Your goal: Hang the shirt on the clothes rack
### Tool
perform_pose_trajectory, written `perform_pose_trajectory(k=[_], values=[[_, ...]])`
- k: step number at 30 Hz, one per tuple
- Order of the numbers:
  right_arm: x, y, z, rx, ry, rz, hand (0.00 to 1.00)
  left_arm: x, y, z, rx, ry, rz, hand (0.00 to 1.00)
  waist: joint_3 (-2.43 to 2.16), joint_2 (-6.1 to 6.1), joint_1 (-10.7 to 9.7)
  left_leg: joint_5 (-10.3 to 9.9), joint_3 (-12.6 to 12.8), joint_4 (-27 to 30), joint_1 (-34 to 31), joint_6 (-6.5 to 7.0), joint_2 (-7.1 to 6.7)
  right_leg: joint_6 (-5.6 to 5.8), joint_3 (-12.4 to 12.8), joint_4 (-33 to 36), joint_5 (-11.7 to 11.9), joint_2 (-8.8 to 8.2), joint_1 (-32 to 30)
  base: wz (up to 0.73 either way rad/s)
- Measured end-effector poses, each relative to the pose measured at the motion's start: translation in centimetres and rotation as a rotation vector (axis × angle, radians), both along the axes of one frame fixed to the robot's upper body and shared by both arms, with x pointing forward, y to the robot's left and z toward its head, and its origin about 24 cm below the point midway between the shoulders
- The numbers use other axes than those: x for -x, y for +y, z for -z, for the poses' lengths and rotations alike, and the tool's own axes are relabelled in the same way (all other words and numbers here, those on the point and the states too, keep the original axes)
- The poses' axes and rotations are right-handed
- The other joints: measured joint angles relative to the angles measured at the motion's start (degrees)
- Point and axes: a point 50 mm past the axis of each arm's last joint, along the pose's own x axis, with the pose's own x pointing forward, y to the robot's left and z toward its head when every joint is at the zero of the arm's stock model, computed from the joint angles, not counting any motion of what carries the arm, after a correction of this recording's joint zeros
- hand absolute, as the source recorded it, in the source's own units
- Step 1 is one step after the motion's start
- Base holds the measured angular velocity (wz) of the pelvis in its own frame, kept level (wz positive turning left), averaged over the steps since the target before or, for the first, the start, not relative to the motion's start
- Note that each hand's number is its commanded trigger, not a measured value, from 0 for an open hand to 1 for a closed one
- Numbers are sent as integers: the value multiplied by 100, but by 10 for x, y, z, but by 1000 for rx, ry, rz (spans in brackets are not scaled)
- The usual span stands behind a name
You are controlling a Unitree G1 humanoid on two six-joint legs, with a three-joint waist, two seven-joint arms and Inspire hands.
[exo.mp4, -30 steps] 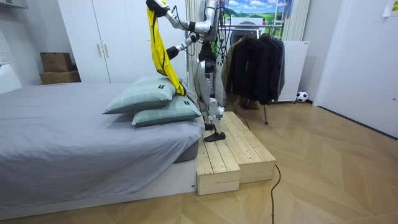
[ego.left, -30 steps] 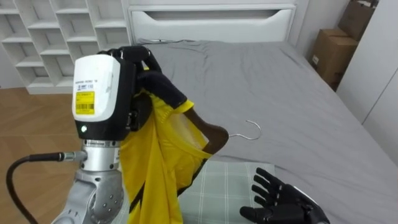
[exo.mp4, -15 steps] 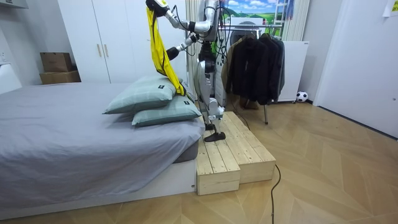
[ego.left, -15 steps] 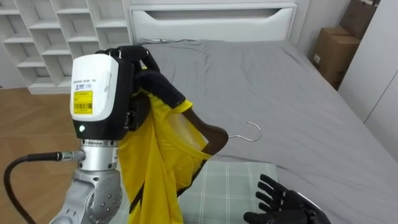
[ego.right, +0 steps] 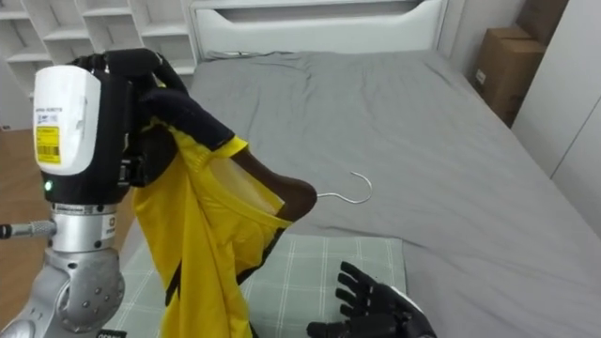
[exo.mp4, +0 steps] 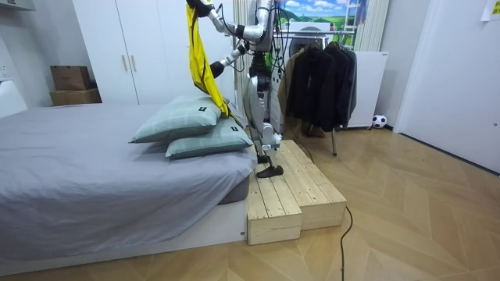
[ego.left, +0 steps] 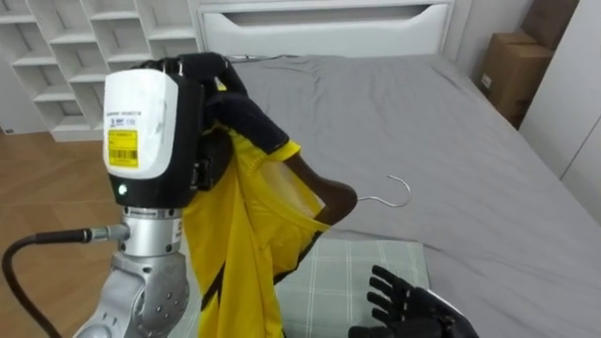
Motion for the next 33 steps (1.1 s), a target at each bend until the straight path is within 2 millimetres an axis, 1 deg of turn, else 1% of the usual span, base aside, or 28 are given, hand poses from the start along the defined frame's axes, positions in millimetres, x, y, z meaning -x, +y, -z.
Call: perform_pose_trajectory(k=[7, 11, 13, 26, 33], values=[[-15, 9, -12, -19, -62, -6, 0, 2, -5, -13, 5, -62, 37, 100, -1, 2, 8, 0, -31, 0, 4, 0, -3, 1, -56, 4, -1, -9, 7, 1], [-24, 11, -19, -21, -91, 1, 0, 4, -12, -13, 15, -66, 65, 100, -1, 2, 6, 0, -134, -4, 6, 0, -8, 1, -79, 1, -1, -10, 16, 7], [-26, 13, -20, -21, -97, 3, 0, 5, -14, -12, 18, -65, 75, 100, -1, 2, 6, 0, -139, -4, 6, 0, -6, 1, -86, 2, -1, -10, 15, 2], [-27, 12, -21, -32, -97, 25, 0, 5, -16, -12, 17, -59, 84, 100, -2, 1, 13, 0, -139, -1, -34, 0, -7, 1, -78, 5, 0, -8, -4, 0], [-28, 11, -22, -43, -97, 41, 0, 8, -18, -18, 13, -74, 99, 100, -8, -9, 15, 0, -139, -1, -26, 0, -9, 1, -62, 9, 0, -8, -4, 0]])
